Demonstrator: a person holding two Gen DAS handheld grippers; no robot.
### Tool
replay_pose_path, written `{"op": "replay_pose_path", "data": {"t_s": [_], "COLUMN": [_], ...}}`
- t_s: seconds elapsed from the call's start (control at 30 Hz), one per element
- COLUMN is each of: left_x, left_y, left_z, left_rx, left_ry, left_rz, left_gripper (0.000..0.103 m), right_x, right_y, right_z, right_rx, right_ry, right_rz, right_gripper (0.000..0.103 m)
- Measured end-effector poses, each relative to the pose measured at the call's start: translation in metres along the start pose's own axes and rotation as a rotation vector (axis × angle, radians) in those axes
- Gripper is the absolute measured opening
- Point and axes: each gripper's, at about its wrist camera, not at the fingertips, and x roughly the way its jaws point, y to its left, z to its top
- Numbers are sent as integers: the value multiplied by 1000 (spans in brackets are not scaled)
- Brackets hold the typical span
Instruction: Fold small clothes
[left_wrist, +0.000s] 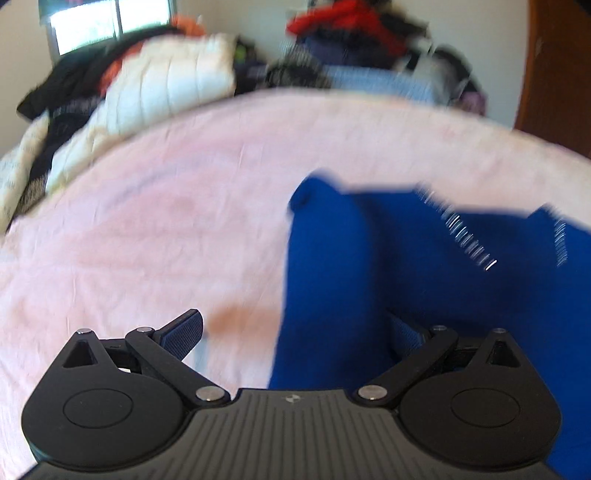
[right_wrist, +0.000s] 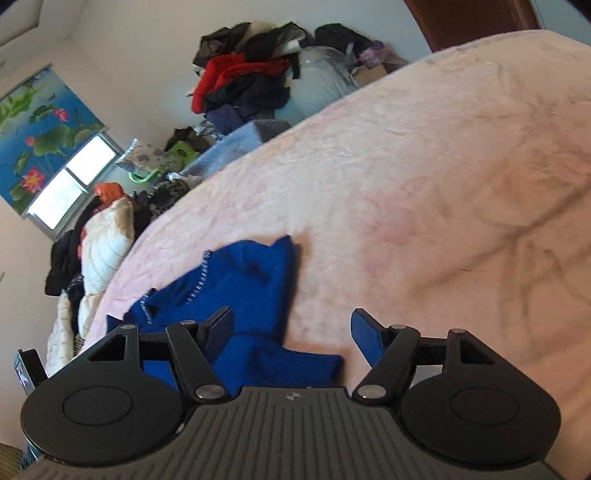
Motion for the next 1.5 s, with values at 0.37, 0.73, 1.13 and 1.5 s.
{"op": "replay_pose_path", "data": {"t_s": [0.37,0.73,1.13,1.5], "left_x": [-59,5,-44,-64], "left_y": [-15,-44,42,36], "left_z": [5,-6,1,-7], "left_rx": [-94,282,-225,-300], "left_ry": [-242,-196,-212,-27], "left_rz": [-285,16,-281,-442], "left_gripper": [103,103,103,103], "right_x": [24,5,44,31], "right_y": [-7,16,12,26], "right_z": [-27,-16,-20,-15], "right_rx": [148,222,178,175], "right_ry": [111,54,121,141], "right_rz": [184,439,304,395], "right_gripper": [26,14,14,16]}}
